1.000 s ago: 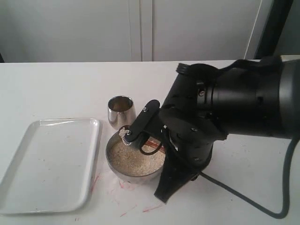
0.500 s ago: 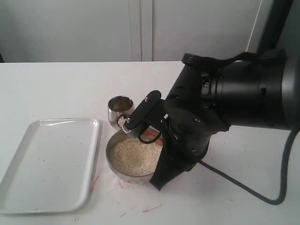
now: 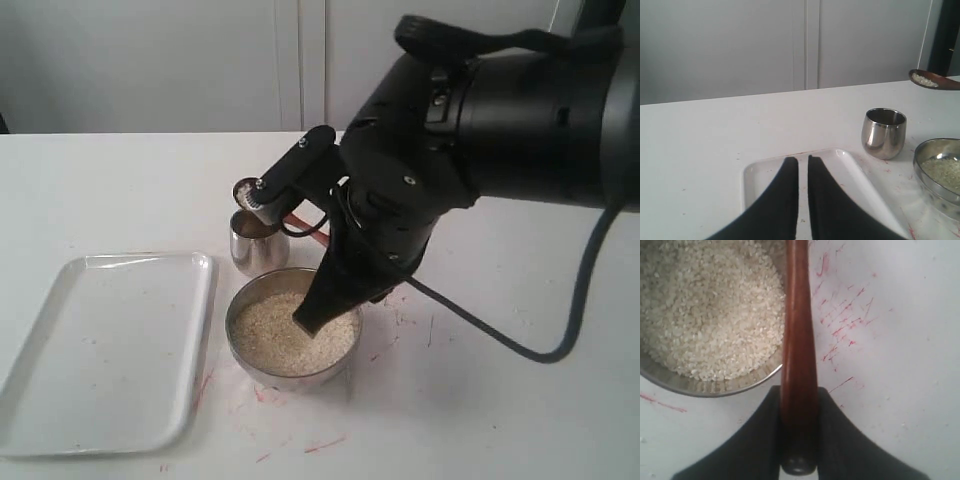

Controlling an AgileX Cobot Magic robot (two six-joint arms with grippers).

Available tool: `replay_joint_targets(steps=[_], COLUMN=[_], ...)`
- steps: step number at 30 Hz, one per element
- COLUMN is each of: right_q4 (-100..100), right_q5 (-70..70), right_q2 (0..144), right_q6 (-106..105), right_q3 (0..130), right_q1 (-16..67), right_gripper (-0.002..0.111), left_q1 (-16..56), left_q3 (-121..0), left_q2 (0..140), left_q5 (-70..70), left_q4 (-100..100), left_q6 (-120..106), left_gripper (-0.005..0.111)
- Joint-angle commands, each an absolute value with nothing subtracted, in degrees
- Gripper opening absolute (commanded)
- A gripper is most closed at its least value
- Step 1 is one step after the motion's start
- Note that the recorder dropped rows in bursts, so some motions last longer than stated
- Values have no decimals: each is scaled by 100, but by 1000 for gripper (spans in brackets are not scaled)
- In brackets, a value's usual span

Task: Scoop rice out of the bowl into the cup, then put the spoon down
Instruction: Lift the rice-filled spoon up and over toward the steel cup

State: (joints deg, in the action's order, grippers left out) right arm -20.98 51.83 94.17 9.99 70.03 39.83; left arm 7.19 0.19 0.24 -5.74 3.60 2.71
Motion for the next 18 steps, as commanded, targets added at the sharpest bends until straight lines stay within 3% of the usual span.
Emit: replay_joint_targets(steps=[1, 18], right_q4=[-2122, -2504], right_q5=[5274, 5512], right_q2=[9599, 10333], right_q6=[902, 770], right_q3=[7251, 7908], right_q1=[3768, 3479], right_gripper=[0, 0], left_q1=[757, 757], left_q3=[0, 0], left_q2=[0, 0], left_q5=[-601, -601], left_q4=[383, 383], left_q6=[283, 283], left_gripper=[14, 14])
